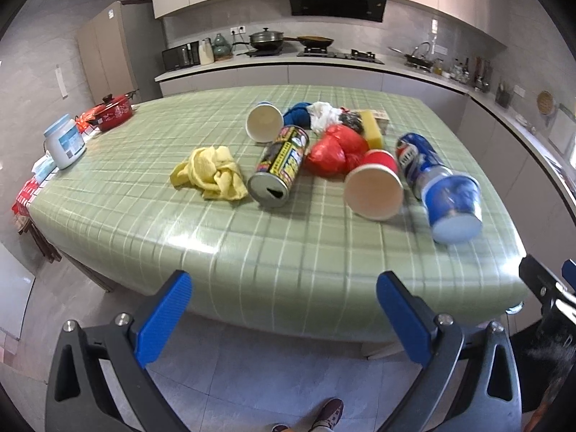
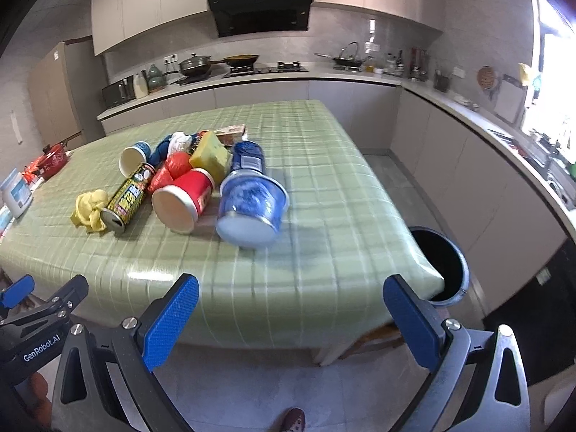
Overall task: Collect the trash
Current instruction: 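Grasp the black-yellow spray can with left tool while right tool grasps the blue cup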
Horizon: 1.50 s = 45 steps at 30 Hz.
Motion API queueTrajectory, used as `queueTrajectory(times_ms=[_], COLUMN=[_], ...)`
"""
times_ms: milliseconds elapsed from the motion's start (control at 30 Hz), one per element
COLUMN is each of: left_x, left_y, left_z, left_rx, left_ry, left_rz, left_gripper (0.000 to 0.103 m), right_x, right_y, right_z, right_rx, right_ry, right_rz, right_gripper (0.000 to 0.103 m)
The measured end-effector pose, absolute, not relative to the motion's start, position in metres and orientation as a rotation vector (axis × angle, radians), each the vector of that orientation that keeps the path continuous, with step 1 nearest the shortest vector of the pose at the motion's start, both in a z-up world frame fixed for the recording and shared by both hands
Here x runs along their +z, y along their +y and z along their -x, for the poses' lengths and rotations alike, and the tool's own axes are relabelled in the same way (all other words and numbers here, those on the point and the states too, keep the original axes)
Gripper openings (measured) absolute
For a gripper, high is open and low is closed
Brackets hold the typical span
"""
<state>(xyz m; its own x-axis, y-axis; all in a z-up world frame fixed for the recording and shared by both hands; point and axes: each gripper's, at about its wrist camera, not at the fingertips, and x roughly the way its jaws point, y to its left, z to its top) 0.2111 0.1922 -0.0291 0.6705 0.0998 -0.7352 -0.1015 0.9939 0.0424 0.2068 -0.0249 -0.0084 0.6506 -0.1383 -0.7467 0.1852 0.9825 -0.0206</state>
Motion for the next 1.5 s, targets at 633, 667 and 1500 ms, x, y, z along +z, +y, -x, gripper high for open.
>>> queueTrajectory(times_ms=[633,667,1500], left_x=[-0.043,-0.046,-0.086], left_y=[0.224,0.224,0.229], left_z=[-0.329,-0.334,-0.385], left_rx=[0.134,0.130,-0.075], left_ry=[0.852,0.855,0.980], left_rz=[-0.031,-0.041,-0.072], left_gripper=[0.103,0.103,0.054], right_x=[-0.055,-0.057,-0.085], right_y=[-0.019,-0.019,-0.022], right_z=[-0.322,-0.324,-0.337], right_rx=[-0.218,-0.229,-0.258], right_ry=[0.969,0.974,1.026], right_rz=[-0.101,-0.103,-0.180], right_gripper=[0.103,0.103,0.079])
